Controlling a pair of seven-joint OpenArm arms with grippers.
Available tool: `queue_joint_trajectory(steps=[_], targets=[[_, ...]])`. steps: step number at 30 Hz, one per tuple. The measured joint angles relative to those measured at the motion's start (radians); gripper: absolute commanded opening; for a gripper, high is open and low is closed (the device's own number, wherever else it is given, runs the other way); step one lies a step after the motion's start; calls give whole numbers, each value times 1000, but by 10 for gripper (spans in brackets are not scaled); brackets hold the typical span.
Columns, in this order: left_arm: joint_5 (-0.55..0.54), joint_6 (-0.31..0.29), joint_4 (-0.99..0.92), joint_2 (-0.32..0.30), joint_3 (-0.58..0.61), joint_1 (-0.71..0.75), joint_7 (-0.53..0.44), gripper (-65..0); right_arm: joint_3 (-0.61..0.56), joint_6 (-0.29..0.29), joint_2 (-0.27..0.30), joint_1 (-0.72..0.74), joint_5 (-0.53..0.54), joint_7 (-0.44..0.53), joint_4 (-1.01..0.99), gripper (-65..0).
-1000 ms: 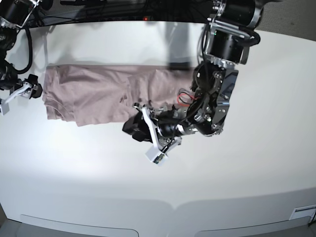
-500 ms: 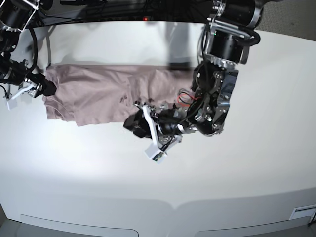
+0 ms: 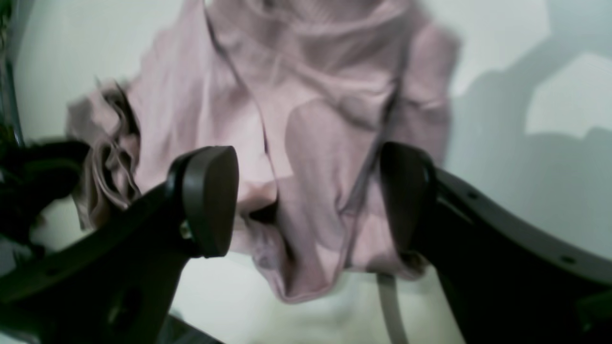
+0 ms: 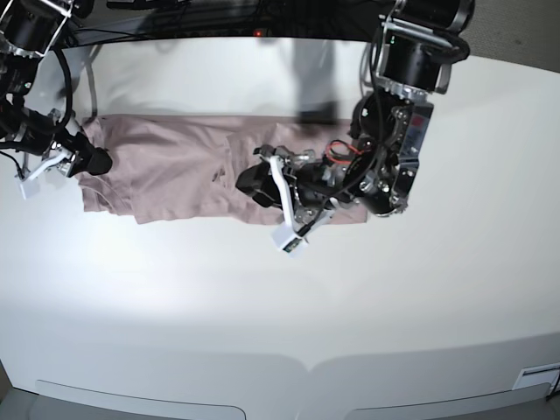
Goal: Fold the T-shirt properly
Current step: 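Grasp the strip with both grippers and lift it off the table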
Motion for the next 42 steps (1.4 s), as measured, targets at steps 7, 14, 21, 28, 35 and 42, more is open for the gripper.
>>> queue_joint_trajectory(steps=[7, 14, 21, 28, 35, 42], targets=[[-7, 0, 58, -74, 0, 14, 29, -435, -11, 0, 7, 5, 10, -1, 0, -256], [-47, 0, 58, -96, 0, 49, 4, -435, 3, 0, 81, 12, -29, 106, -1, -256], [-82, 0, 58, -97, 0, 55, 6, -435, 2, 0, 43, 25, -252, 209, -11, -256], [-82, 0, 58, -97, 0, 64, 6, -435, 2, 0, -5, 31, -192, 175, -46, -256], [-82, 0, 58, -97, 1, 64, 6, -435, 3, 0, -42, 33, -38, 35, -50, -257], [-82, 0, 58, -97, 1, 64, 6, -435, 2, 0, -34, 27, 101, -59, -54, -262]])
